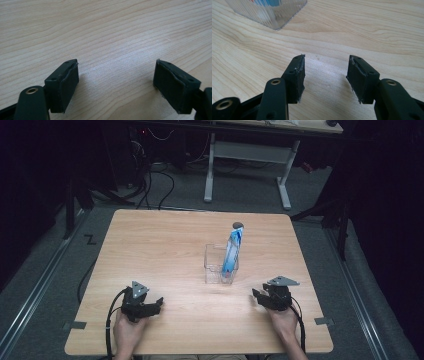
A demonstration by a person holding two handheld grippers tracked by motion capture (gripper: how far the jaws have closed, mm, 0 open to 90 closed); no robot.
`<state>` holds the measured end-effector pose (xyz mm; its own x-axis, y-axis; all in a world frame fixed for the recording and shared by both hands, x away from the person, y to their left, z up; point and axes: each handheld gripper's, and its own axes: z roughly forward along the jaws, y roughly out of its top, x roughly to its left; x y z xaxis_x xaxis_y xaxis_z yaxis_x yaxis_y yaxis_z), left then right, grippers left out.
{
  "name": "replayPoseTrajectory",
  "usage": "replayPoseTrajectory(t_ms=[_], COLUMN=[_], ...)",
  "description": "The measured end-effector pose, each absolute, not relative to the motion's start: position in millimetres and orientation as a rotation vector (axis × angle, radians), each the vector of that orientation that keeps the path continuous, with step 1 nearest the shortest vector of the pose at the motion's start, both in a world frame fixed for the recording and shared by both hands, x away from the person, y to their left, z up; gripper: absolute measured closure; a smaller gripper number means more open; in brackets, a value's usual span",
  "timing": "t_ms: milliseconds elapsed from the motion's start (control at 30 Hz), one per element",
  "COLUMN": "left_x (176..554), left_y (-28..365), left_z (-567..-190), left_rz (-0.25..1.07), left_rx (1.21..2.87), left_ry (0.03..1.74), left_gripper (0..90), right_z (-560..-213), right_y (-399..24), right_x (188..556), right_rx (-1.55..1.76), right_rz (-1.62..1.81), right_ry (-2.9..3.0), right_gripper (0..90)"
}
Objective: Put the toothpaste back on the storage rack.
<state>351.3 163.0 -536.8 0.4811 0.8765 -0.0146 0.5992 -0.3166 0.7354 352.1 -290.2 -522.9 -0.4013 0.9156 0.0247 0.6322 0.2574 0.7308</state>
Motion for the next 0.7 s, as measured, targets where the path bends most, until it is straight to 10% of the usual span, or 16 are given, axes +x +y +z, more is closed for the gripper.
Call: replayPoseTrajectory(t_ms=[700], left_x=[351.3], left_y=[162.9], left_z=[-536.8], left_rz=[0.516], left_rx=[2.037], left_ry=[1.216], left_gripper=[20.6], right_z=[-530.9], right_y=[-278.3], right_x=[352.2], right_rx=[1.365], right_rz=[0.91], right_ry=[2.129], right_gripper=[45.1])
